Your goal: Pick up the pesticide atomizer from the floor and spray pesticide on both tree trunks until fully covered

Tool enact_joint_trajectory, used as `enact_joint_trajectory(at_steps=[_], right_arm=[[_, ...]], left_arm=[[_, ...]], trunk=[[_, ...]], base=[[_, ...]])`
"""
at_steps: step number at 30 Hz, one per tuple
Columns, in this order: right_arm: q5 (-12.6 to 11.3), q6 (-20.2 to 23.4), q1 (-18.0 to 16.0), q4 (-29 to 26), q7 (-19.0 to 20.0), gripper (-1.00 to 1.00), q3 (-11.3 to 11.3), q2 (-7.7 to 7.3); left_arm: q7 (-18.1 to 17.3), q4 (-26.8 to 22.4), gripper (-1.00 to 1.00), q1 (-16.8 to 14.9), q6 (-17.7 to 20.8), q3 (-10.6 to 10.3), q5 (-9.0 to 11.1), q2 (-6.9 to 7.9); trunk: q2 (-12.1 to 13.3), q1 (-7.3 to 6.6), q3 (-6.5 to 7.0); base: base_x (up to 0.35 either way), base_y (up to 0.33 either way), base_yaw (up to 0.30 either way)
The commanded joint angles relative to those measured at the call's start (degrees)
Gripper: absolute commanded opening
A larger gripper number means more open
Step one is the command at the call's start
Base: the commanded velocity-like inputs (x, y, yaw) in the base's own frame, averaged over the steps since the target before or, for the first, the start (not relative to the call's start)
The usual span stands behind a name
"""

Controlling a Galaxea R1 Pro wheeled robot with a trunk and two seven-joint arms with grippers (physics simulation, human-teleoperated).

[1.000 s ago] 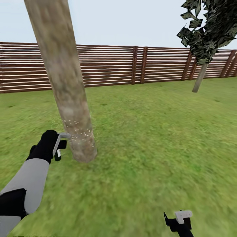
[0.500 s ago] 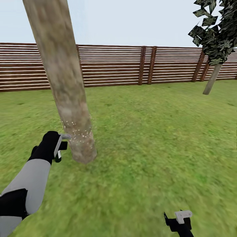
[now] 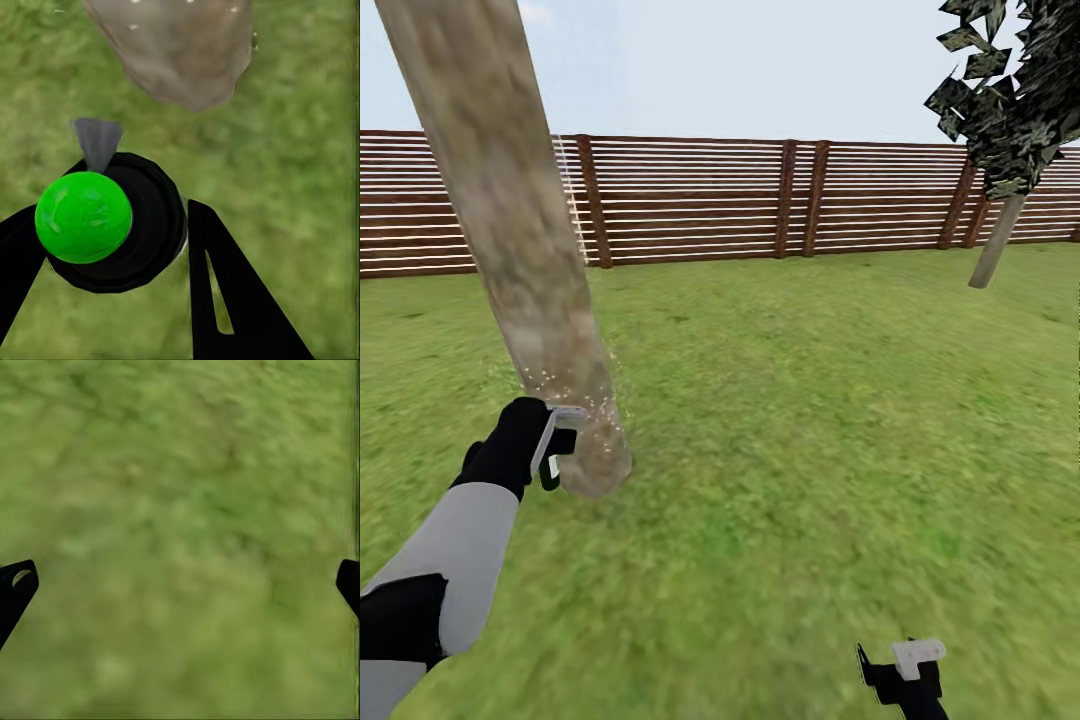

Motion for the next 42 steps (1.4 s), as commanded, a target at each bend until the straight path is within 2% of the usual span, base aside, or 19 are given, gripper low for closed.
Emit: enact_joint_trajectory(at_steps=[1, 12, 19, 22, 26, 29, 32, 33, 34, 35, 36, 38, 39, 40, 42], right_arm=[[0.04, -0.2, -0.05, 0.02, 0.5, 1.0, -0.49, 0.01], [0.04, -0.2, -0.07, 0.02, 0.5, 1.0, -0.47, 0.01], [0.04, -0.2, -0.07, 0.02, 0.5, 1.0, -0.45, 0.05], [0.04, -0.2, -0.08, 0.02, 0.5, 1.0, -0.42, 0.03], [0.04, -0.2, -0.07, 0.02, 0.5, 1.0, -0.44, 0.04], [0.04, -0.2, -0.07, 0.02, 0.5, 1.0, -0.48, 0.04], [-0.02, -0.19, -0.07, -0.1, 0.5, 1.0, -0.57, -0.02], [0.01, -0.11, -0.08, -0.17, 0.5, 1.0, -0.57, 0.0], [0.42, -0.06, -0.08, -0.27, 0.65, 1.0, -0.24, 0.0], [1.12, 0.0, -0.08, -0.3, 0.79, 1.0, 0.6, 0.02], [2.64, 0.04, -0.08, -0.34, 0.88, 1.0, 2.89, 0.1], [5.14, 0.22, -0.31, -0.34, 1.12, 1.0, 8.04, 0.21], [6.26, 0.37, -1.45, -0.39, 3.41, 1.0, 11.68, 0.3], [6.86, 1.1, -4.38, -0.45, 10.28, 1.0, 14.5, 0.34], [7.08, 3.05, -7.59, -1.01, 19.63, 1.0, 15.57, 0.29]], left_arm=[[-0.09, -0.06, -1.0, -0.04, 0.23, 0.1, -0.24, -0.03], [-0.01, -0.07, -1.0, -0.04, 0.32, 0.19, -0.14, -0.03], [-0.02, -0.01, -1.0, 0.22, 0.21, 0.19, 0.0, 0.01], [-0.09, 0.11, -1.0, 4.24, -0.77, 0.39, 0.12, -0.01], [-0.09, 0.11, -1.0, 8.98, -4.69, 0.45, 0.14, -0.03], [-0.14, 0.12, -1.0, 12.95, -9.44, 0.45, 0.15, -0.01], [-0.68, 0.12, -1.0, 17.37, -16.51, 0.38, 0.13, 0.24], [-2.62, 0.16, -1.0, 18.91, -19.86, 0.17, 0.08, 0.32], [-9.43, 0.24, -1.0, 21.18, -25.06, 0.02, -0.17, 0.8], [-15.12, 0.61, -1.0, 22.47, -28.25, -0.12, -0.44, 1.59], [-22.98, 1.78, -1.0, 23.56, -32.53, -1.03, -1.62, 3.08], [-34.03, 3.74, -1.0, 24.11, -39.19, -4.2, -5.53, 5.02], [-39.35, 5.0, -1.0, 24.22, -42.48, -5.46, -8.86, 5.62], [-43.7, 6.23, -1.0, 24.12, -45.09, -6.04, -13.31, 5.9], [-47.51, 7.02, -1.0, 24.06, -46.68, -6.24, -17.41, 5.83]], trunk=[[-0.02, -0.01, -0.05], [-0.02, -0.01, -0.05], [-0.02, -0.01, -0.05], [-0.02, -0.01, -0.05], [-0.02, -0.01, -0.05], [-0.02, -0.01, -0.05], [-0.02, -0.01, -0.05], [-0.02, -0.01, -0.05], [-0.02, -0.01, -0.05], [-0.02, -0.01, -0.05], [-0.02, -0.01, -0.05], [-0.02, -0.01, -0.05], [-0.02, -0.01, -0.05], [-0.02, -0.01, -0.05], [-0.02, -0.01, -0.05]], base=[[0.0, -0.275, 0.0], [0.0, -0.275, 0.004], [0.0, -0.275, 0.236], [-0.099, -0.256, 0.277], [-0.25, -0.198, 0.263], [-0.18, -0.093, 0.07], [-0.024, -0.01, 0.008], [-0.006, -0.002, 0.002], [-0.002, -0.001, 0.001], [-0.001, 0.0, 0.0], [0.0, 0.0, 0.0], [0.0, 0.0, 0.0], [0.0, 0.0, 0.0], [0.0, 0.0, 0.0], [0.0, 0.0, 0.0]])
